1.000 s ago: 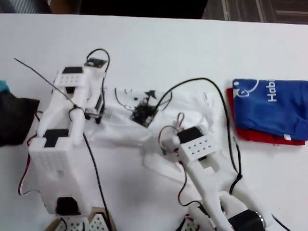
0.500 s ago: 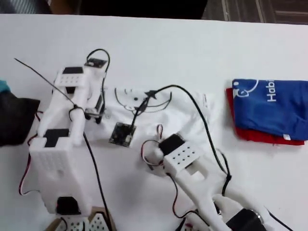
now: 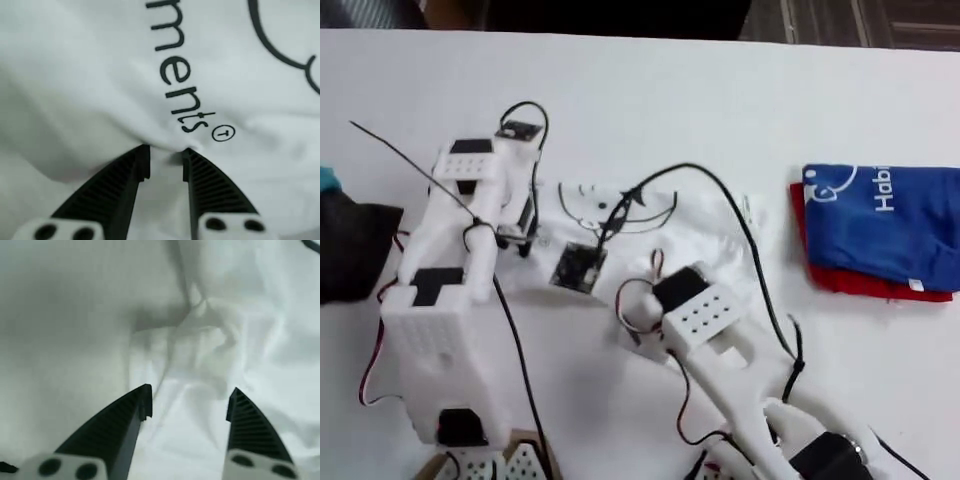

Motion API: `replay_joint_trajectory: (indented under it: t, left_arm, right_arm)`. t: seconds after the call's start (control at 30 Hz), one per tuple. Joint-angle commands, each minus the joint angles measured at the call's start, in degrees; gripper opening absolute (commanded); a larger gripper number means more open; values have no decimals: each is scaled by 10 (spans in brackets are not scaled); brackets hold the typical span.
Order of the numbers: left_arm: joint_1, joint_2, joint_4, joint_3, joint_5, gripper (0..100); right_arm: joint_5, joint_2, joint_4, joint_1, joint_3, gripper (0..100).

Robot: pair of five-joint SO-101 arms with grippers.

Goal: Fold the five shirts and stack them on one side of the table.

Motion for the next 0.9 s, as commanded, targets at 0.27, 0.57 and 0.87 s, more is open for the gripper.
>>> replay_joint_trajectory:
  t: [0.27, 0.57, 0.87]
  left_arm:
    - [-2, 7, -25, -1, 1, 139]
    - [-2, 7, -25, -1, 1, 139]
    - [-2, 7, -25, -1, 1, 139]
  right_arm:
    - [63, 0, -50, 107, 107, 238]
    - [117, -5, -51, 171, 104, 20]
    - [114, -54, 8, 167, 65, 21]
